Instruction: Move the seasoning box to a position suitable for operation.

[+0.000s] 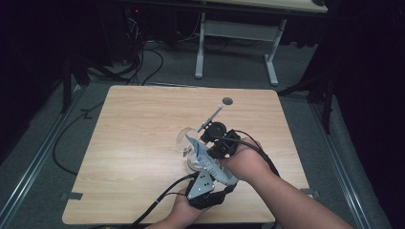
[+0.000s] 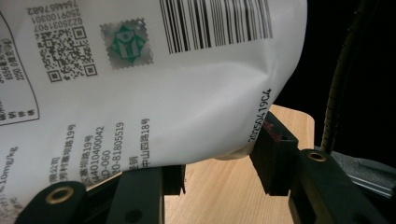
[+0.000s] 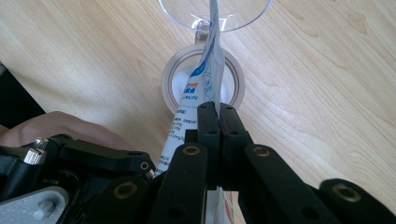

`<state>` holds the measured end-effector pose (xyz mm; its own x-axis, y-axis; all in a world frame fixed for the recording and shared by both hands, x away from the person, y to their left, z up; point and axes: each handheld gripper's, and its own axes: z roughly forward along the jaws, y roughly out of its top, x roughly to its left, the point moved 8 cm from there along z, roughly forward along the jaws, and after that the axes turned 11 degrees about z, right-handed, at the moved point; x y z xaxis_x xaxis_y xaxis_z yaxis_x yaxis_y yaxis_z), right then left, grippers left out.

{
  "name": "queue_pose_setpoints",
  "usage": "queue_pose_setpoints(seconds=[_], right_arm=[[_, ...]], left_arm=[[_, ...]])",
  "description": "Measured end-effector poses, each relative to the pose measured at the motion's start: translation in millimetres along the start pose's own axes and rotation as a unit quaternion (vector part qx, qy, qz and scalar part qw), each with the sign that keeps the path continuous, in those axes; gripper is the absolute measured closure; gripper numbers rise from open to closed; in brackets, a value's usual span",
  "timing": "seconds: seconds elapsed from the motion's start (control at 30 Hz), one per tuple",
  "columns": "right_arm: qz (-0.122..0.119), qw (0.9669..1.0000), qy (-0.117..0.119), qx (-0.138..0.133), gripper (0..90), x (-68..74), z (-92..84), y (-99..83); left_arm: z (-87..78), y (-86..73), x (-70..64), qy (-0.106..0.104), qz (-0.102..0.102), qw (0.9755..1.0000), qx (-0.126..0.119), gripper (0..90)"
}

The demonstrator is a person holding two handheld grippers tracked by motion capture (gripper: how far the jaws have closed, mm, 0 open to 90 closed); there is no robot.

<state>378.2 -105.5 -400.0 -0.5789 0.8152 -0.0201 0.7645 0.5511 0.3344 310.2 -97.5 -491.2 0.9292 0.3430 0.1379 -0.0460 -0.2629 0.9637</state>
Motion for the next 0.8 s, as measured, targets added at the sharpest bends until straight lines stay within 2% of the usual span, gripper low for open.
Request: queue_pose_setpoints(seconds=[0.8], right_arm=[[0.000,1.0000,0.000,0.004,90.0,1.6,2.3,1.3]], left_arm=[[-0.3,0.6,-1.0,-0.003,0.002,1.0000,-0.002,58.2]])
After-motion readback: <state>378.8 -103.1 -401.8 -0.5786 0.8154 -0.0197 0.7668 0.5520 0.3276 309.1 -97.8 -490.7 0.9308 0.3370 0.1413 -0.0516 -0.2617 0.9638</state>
